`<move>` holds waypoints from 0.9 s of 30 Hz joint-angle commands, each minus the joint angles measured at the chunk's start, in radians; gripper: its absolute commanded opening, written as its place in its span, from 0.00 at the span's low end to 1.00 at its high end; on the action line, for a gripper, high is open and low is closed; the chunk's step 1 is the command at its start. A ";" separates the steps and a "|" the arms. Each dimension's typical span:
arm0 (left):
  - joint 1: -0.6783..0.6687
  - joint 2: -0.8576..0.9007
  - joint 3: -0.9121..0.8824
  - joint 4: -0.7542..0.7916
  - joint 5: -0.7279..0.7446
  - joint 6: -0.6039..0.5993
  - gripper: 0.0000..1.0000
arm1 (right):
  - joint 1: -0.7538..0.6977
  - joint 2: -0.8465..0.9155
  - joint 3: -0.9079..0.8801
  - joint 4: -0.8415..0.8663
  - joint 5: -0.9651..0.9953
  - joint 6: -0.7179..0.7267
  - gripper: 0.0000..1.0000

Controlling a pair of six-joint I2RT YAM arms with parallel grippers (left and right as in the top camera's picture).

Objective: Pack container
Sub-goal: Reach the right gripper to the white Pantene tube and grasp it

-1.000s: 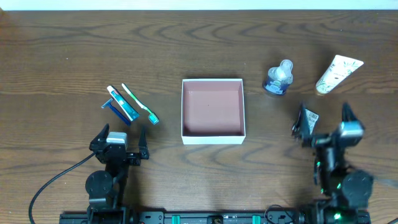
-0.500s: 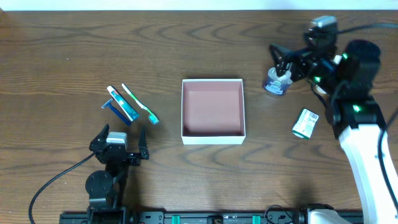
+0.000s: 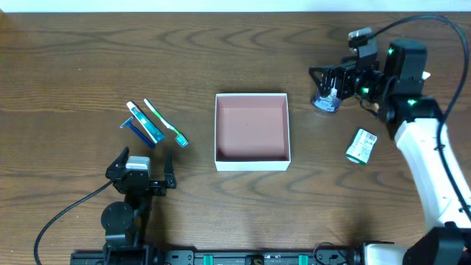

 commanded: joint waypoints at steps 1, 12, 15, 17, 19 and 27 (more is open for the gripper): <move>0.004 0.000 -0.016 -0.035 0.014 0.013 0.98 | -0.010 -0.016 0.157 -0.130 0.241 -0.042 0.99; 0.004 0.000 -0.016 -0.035 0.014 0.014 0.98 | -0.201 -0.008 0.302 -0.345 0.418 0.019 0.99; 0.004 0.000 -0.016 -0.035 0.014 0.014 0.98 | -0.283 0.011 0.302 -0.343 0.227 -0.135 0.99; 0.004 0.000 -0.016 -0.035 0.014 0.013 0.98 | -0.336 0.029 0.302 -0.345 0.176 -0.198 0.99; 0.004 0.000 -0.016 -0.035 0.015 0.014 0.98 | -0.379 0.047 0.302 -0.354 0.176 -0.244 0.99; 0.004 0.000 -0.016 -0.035 0.014 0.014 0.98 | -0.442 0.147 0.302 -0.354 0.081 -0.327 0.99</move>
